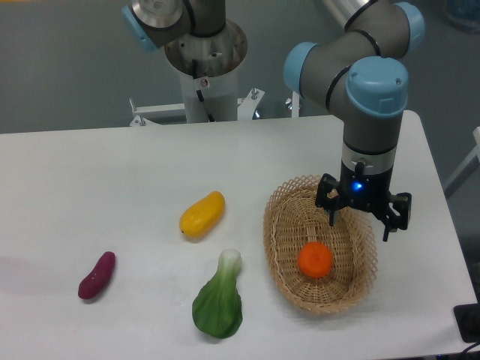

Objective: Pick up the orange from the basket
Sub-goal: 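Lower the open gripper into the wicker basket over the orange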

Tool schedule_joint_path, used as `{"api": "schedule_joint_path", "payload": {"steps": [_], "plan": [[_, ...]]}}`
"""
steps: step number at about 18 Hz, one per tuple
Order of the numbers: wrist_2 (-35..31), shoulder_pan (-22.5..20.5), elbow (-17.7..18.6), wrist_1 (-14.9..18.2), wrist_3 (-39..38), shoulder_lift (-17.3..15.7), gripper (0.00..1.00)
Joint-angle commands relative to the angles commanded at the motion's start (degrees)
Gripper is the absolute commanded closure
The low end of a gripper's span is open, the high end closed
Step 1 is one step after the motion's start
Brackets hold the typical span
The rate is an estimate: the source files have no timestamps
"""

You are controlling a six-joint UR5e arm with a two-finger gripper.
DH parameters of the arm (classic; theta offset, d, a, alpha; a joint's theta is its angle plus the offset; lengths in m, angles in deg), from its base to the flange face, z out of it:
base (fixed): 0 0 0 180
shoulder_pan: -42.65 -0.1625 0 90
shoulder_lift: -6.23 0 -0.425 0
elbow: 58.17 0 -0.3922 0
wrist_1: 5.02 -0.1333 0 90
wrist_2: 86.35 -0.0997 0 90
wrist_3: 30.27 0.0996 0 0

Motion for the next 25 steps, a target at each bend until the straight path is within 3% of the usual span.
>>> {"api": "schedule_joint_path", "payload": {"steps": [9, 14, 18, 21, 25], "plan": [[0.26, -0.09, 3.07, -0.88, -0.97, 0.17, 0.0], [0.26, -0.26, 6.94, -7.29, -0.97, 2.54, 0.0], [-0.09, 0.0, 7.38, -7.38, -2.53, 5.18, 0.0], [-0.18, 0.35, 11.24, -8.43, -5.62, 5.27, 0.0], [-0.09, 0.88, 10.81, -10.37, -7.82, 6.94, 0.0]]}}
